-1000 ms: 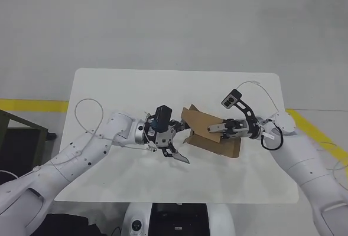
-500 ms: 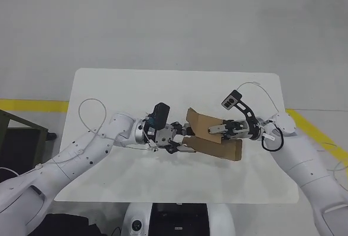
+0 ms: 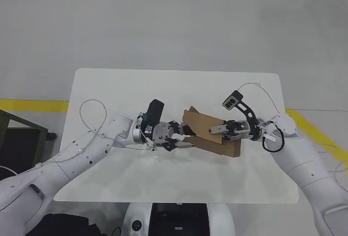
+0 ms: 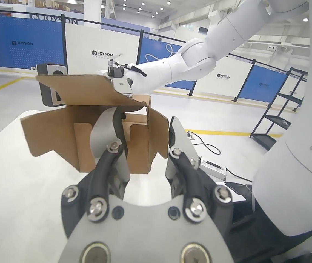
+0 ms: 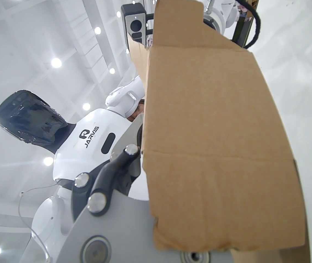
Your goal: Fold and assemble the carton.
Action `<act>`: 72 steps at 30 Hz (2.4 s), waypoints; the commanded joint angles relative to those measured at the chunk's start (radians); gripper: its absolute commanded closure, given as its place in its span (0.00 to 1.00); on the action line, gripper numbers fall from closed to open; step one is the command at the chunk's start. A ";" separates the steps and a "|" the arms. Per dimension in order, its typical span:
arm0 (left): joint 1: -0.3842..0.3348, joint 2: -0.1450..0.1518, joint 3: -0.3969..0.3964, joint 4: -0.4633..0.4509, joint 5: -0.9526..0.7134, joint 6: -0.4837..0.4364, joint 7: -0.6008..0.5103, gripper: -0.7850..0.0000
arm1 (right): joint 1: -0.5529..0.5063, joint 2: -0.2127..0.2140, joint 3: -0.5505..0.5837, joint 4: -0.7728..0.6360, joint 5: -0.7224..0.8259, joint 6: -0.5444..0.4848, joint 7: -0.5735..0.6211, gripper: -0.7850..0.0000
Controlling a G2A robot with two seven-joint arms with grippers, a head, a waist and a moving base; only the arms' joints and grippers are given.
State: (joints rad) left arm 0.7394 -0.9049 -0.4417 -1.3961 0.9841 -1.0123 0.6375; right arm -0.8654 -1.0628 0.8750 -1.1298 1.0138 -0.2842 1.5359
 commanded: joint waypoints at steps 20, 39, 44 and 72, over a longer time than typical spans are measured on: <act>-0.049 -0.009 0.093 0.069 -0.082 0.000 0.064 0.65 | -0.007 0.004 0.004 -0.017 0.004 0.000 0.000 1.00; -0.068 -0.009 0.081 0.079 -0.225 0.000 -0.115 0.69 | -0.005 0.001 0.005 -0.014 -0.007 0.000 0.000 1.00; -0.061 -0.003 0.059 0.057 -0.249 0.000 -0.173 0.68 | -0.002 -0.001 0.005 -0.011 -0.012 0.000 0.000 1.00; 0.011 -0.018 -0.079 -0.023 -0.321 0.000 -0.470 0.64 | -0.008 -0.013 0.029 0.005 -0.042 0.000 0.000 1.00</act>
State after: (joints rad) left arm 0.7473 -0.9213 -0.5161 -1.4179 0.6650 -1.0125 0.1728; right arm -0.8722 -1.0756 0.9019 -1.1253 0.9716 -0.2843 1.5359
